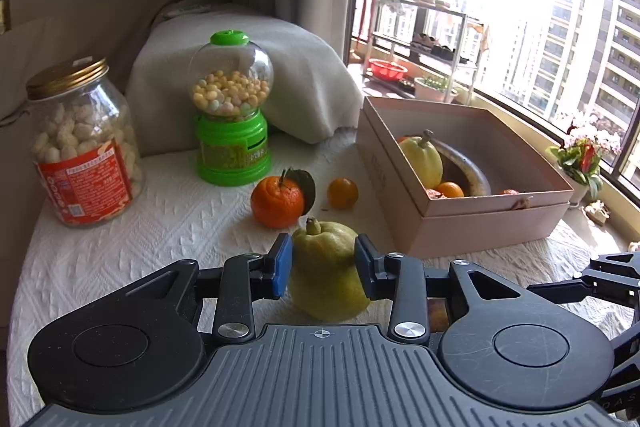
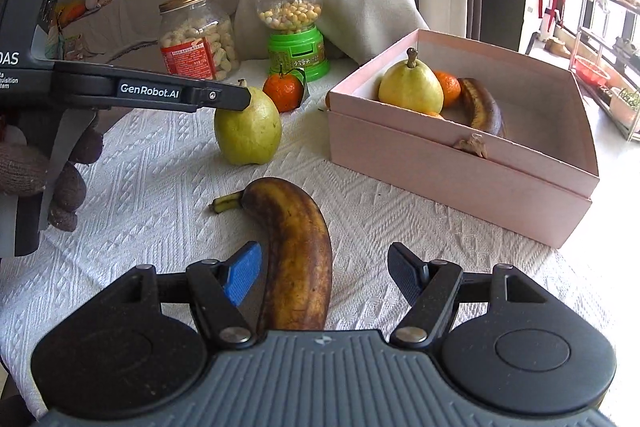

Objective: Organize fruits
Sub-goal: 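Move the right tool to the green pear while the left tool approaches a leafy mandarin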

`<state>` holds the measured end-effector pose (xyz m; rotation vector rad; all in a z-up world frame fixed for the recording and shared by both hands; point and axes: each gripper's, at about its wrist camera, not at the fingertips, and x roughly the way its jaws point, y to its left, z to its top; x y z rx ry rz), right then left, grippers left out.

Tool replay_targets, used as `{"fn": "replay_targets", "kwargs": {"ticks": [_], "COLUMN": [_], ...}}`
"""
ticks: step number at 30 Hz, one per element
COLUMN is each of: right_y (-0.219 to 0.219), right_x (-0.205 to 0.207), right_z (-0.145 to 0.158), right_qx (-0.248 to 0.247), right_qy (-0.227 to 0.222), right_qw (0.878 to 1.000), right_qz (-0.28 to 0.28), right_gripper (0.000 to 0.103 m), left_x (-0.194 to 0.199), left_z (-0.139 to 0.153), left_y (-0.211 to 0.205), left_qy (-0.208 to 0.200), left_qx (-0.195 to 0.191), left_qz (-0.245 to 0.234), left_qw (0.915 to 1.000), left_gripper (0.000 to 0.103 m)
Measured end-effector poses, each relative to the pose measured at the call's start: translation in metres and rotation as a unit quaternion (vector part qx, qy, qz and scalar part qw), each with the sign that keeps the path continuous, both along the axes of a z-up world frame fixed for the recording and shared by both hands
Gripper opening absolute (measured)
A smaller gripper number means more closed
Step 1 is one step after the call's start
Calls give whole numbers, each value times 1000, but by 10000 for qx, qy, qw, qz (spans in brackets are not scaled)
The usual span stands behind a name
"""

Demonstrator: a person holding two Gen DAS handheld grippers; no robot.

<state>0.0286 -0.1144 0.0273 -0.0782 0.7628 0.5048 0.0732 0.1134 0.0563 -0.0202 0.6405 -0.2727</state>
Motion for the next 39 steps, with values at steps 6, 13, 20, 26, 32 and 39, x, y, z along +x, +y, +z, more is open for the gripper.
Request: {"fn": "replay_targets", "kwargs": {"ticks": [6, 13, 20, 26, 32, 39], "right_y": [11, 59, 114, 112, 110, 81], "right_x": [-3, 21, 50, 48, 41, 23], "right_z": [8, 13, -2, -2, 2, 13], "right_qx": [-31, -221, -790, -722, -730, -516], "right_qy": [-165, -656, -719, -637, -638, -717], "right_qw": [9996, 9959, 9922, 9929, 9929, 9946], "right_qz": [206, 578, 644, 693, 687, 552], "right_gripper": [71, 72, 67, 58, 62, 69], "left_x": [-14, 7, 5, 15, 55, 101], "left_z": [-1, -8, -9, -6, 1, -22], "left_y": [1, 26, 35, 52, 37, -5], "left_qy": [-26, 716, 533, 297, -42, 115], "left_qx": [-46, -1427, -1493, -1502, -765, 407], "left_qz": [-72, -451, -304, 41, 409, 228], "left_qw": [10000, 9861, 9869, 9882, 9962, 9988], "left_gripper": [40, 40, 41, 41, 41, 44]}}
